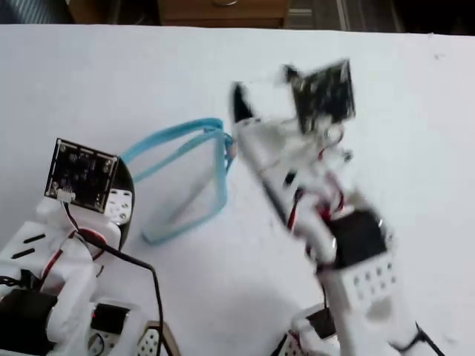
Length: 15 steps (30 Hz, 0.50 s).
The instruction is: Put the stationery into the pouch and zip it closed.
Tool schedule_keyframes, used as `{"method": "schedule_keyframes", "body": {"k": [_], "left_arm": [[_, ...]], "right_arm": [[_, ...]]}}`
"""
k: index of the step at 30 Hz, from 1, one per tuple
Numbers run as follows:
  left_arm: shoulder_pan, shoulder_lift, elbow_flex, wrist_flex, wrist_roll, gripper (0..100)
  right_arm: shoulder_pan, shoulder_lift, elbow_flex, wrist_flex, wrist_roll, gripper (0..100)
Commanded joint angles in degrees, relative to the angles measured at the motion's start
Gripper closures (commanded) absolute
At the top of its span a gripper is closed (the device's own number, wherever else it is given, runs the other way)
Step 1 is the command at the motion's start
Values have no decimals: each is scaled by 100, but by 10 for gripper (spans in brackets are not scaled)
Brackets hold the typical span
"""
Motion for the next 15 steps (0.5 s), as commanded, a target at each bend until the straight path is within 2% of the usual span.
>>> {"method": "schedule_keyframes", "body": {"k": [1, 5, 7, 10, 15], "left_arm": [[-4, 22, 35, 26, -26, 978], [-4, 22, 18, 44, -26, 978], [-4, 13, 18, 53, -26, 978], [-13, 13, 9, 53, -26, 978], [-13, 13, 9, 44, -26, 978]], "right_arm": [[567, 611, -185, 884, 615, 744], [664, 1455, 308, 1868, 2444, 744], [752, 1754, 651, 1956, 3086, 744], [787, 2176, 993, 1745, 3437, 742], [945, 3257, 1371, 848, 3446, 742]]}}
